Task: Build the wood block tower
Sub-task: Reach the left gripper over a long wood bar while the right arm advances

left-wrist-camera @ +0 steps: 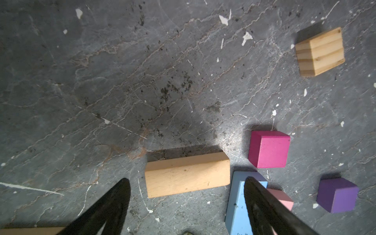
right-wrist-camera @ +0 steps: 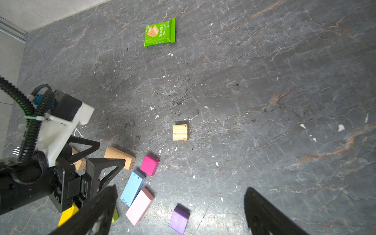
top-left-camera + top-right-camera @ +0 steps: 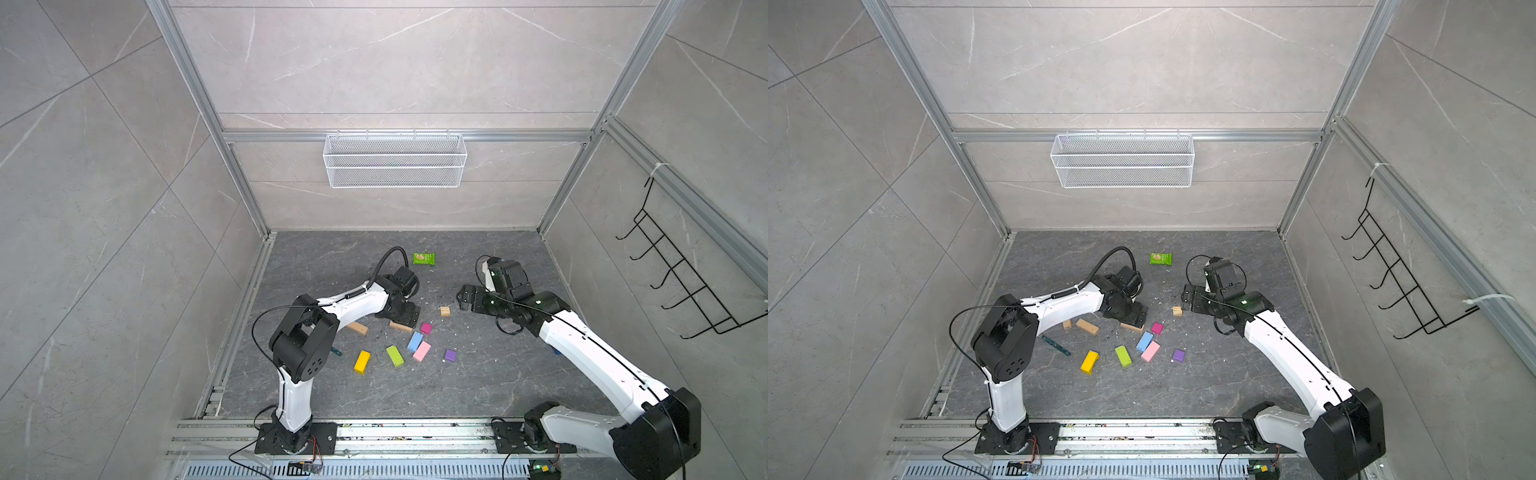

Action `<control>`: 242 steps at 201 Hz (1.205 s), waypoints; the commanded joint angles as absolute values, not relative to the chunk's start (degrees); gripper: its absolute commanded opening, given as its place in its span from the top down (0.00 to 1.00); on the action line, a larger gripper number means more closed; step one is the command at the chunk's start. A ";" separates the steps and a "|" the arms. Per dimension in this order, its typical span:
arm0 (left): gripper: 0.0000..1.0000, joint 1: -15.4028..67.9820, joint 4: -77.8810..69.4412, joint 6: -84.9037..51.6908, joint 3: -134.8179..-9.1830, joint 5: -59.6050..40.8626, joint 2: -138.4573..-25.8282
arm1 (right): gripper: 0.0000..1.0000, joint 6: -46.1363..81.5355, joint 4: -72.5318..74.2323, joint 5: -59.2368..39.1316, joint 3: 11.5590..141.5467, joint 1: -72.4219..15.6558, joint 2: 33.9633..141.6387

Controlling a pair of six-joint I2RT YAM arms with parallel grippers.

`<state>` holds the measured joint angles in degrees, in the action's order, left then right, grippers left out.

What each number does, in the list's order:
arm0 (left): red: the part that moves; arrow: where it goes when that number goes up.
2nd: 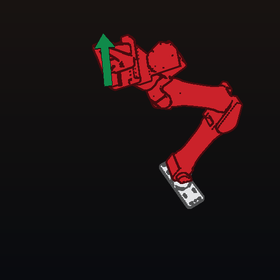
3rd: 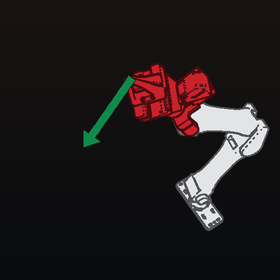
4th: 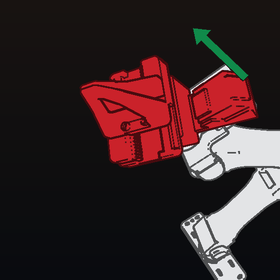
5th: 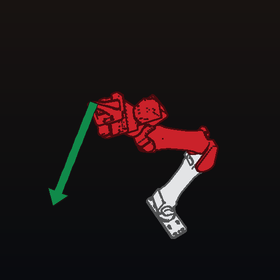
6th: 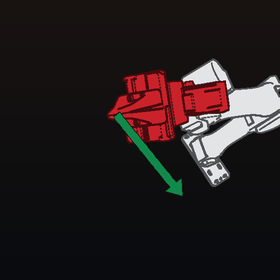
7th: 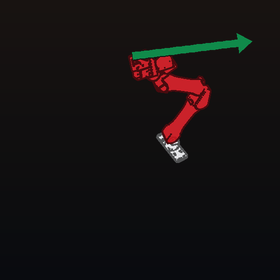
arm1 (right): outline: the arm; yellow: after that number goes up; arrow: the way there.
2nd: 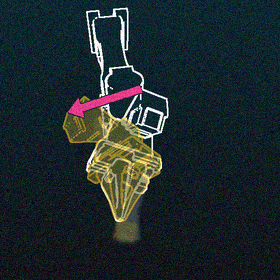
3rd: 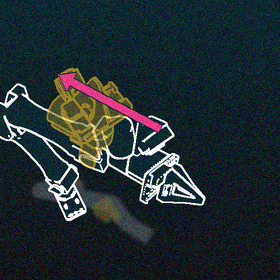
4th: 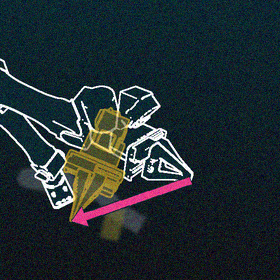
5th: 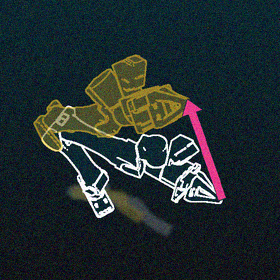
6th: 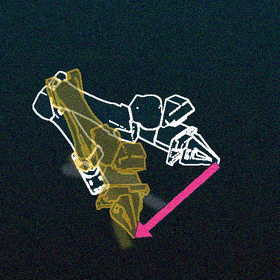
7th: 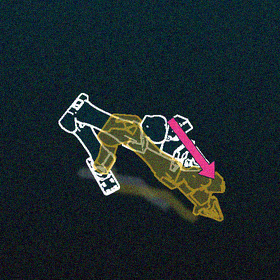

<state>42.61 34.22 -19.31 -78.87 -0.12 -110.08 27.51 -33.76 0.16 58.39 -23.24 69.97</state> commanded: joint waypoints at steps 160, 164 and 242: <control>0.17 43.51 35.13 -19.07 -79.70 -0.36 -114.49 | 0.01 29.33 -30.88 -2.37 59.33 -23.25 73.08; 0.17 43.58 35.43 -19.07 -79.84 -0.37 -114.68 | 0.01 29.25 -30.86 -2.45 59.33 -23.29 73.16; 0.18 44.19 39.19 -19.46 -81.49 3.15 -115.69 | 0.01 29.01 -30.15 -2.81 59.84 -23.32 74.25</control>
